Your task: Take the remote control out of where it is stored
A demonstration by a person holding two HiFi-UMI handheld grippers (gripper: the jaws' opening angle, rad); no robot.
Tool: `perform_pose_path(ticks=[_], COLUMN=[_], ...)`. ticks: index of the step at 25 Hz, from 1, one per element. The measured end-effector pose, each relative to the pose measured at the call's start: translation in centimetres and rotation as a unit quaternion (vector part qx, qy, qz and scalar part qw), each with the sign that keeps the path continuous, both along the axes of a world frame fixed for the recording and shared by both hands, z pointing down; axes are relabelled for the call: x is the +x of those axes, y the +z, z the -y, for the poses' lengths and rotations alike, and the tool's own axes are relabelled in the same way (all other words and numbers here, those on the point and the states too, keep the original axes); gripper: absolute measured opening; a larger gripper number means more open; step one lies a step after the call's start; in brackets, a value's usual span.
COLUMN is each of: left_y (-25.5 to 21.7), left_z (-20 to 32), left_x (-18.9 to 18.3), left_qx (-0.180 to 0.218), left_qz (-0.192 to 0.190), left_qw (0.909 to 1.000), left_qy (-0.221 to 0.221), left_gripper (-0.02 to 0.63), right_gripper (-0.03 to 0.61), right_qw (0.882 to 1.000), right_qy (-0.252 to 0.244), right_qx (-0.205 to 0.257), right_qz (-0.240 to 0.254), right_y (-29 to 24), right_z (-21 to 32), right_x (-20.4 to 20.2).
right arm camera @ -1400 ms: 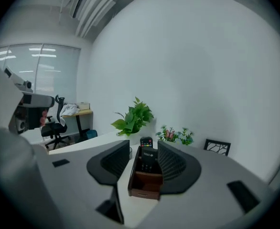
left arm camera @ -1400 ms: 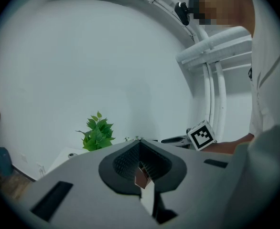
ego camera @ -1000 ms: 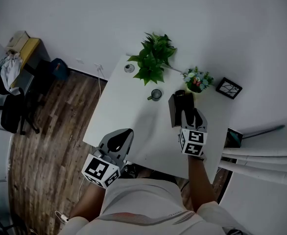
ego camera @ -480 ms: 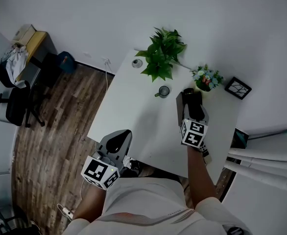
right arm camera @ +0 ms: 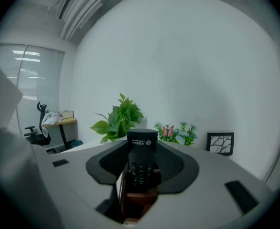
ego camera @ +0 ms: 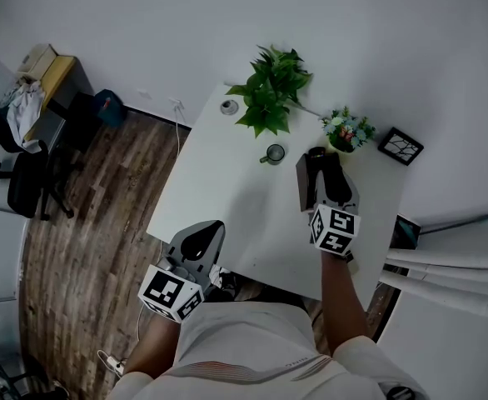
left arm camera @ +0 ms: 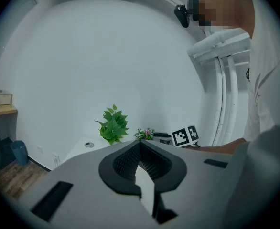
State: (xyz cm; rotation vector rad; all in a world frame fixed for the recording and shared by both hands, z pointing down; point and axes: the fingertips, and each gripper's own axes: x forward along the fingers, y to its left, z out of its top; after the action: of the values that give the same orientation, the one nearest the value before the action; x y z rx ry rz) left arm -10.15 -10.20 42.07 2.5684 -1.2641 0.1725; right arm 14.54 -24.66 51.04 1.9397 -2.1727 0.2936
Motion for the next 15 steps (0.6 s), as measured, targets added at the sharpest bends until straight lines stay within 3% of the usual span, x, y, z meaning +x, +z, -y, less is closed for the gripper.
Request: perform_pose_path(ticks=[8, 12, 15], left_y=[-0.6, -1.0, -0.9], left_z=[-0.4, -0.5, -0.5], left_x=[1.1, 2.1, 2.7], left_qx=[0.01, 0.015, 0.013], left_qz=[-0.011, -0.015, -0.016], left_qw=[0.9995, 0.9985, 0.9977], left_qy=[0.026, 0.051, 0.065], left_gripper=[0.008, 0.008, 0.008], right_gripper=[0.187, 0.187, 0.187], right_qw=[0.997, 0.997, 0.997], right_qy=[-0.04, -0.06, -0.078], right_qx=[0.059, 0.052, 0.023], right_qz=[0.01, -0.003, -0.02], right_y=[-6.8, -8.2, -7.4], right_z=[-3.5, -6.5, -8.9], right_x=[0.0, 0.6, 1.0])
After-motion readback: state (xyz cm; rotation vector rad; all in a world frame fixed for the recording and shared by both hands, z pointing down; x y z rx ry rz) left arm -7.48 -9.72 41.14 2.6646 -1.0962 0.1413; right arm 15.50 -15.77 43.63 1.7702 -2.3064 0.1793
